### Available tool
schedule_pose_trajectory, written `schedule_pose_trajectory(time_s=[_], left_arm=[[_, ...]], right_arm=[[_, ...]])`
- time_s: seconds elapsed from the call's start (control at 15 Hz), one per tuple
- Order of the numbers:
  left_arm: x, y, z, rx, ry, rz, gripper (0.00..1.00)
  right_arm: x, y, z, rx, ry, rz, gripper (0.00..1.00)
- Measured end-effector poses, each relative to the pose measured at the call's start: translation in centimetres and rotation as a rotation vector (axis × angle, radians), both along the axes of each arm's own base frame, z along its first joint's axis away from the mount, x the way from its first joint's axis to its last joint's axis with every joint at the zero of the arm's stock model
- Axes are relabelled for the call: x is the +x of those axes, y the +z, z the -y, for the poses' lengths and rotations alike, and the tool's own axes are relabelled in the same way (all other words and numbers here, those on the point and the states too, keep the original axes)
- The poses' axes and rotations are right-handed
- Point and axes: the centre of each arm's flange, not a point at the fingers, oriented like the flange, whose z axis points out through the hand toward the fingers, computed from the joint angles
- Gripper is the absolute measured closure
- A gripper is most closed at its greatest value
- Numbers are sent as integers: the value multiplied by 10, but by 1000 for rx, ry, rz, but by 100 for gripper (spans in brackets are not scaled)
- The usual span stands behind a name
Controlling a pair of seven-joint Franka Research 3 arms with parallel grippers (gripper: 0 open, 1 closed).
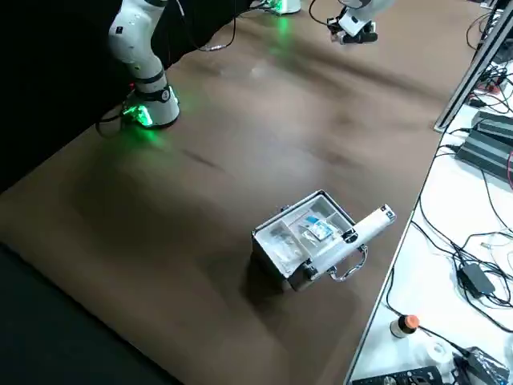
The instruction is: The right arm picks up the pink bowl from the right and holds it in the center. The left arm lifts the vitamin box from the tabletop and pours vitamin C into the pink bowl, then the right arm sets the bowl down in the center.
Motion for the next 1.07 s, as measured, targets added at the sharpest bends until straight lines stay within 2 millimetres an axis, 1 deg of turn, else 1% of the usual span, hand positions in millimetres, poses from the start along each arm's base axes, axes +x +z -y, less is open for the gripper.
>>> schedule_pose_trajectory(time_s=[0.27,0.4,0.47,0.67,0.87,1.07], left_arm=[[9,-2,-11,-79,92,-129,64],[14,-2,-20,-130,149,-220,64],[23,0,-31,-175,206,-306,64],[38,7,-49,-234,289,-434,64],[55,19,-69,-316,359,-556,64],[69,20,-98,-389,432,-694,64]], right_arm=[[0,0,0,0,0,0,97],[0,0,0,0,0,0,97],[0,0,0,0,-1,1,97],[0,0,0,0,-1,1,97],[0,0,0,1,-1,1,97],[0,0,0,1,-1,2,97]])
